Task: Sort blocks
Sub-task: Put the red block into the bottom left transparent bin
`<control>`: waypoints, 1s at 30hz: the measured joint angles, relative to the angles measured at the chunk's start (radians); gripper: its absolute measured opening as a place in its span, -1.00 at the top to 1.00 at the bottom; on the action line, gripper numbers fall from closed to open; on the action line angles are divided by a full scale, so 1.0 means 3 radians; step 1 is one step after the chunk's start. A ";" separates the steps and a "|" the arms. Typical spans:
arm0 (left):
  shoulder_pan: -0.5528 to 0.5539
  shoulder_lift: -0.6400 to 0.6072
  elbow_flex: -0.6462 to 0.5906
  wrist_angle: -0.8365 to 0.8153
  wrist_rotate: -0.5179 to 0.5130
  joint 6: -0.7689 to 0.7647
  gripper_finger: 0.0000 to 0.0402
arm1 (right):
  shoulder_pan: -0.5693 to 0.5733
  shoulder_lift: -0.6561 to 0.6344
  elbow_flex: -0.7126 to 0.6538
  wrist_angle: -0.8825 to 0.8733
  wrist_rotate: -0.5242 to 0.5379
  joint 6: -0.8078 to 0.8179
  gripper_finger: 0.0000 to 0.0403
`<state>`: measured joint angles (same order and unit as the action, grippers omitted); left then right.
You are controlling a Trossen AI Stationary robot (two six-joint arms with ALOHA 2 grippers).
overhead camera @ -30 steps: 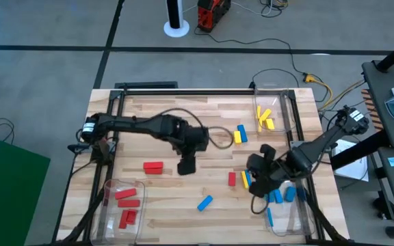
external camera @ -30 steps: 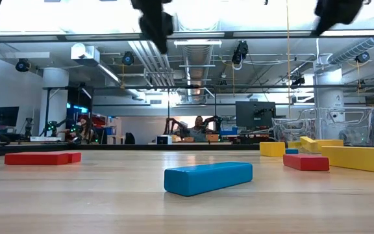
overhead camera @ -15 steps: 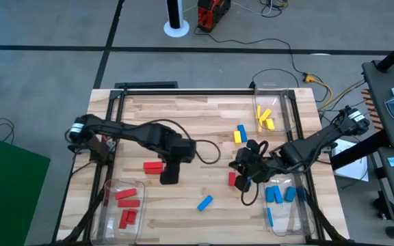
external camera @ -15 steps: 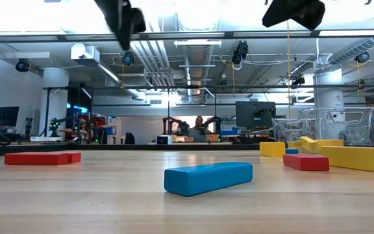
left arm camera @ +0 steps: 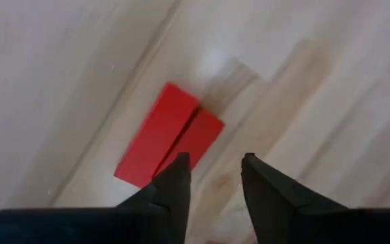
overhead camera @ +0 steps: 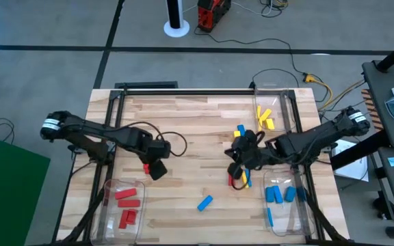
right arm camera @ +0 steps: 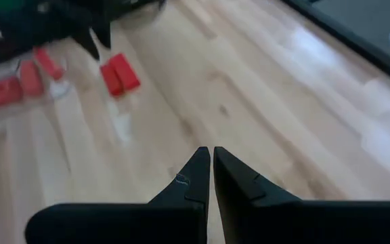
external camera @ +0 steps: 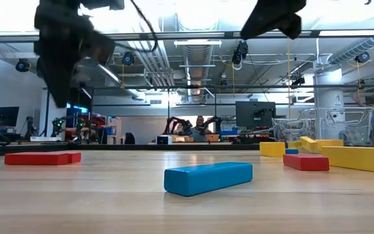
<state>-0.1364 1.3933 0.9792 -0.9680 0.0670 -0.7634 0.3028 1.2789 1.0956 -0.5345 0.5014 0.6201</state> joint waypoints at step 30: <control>0.0216 0.0257 -0.0775 0.0852 -0.0003 0.0662 1.00 | -0.0330 -0.0009 0.0110 0.0180 -0.0024 -0.0272 0.94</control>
<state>-0.0715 1.4704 0.7467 -0.7123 0.0660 -0.5647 0.2039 1.2762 1.1286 -0.4806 0.4943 0.5385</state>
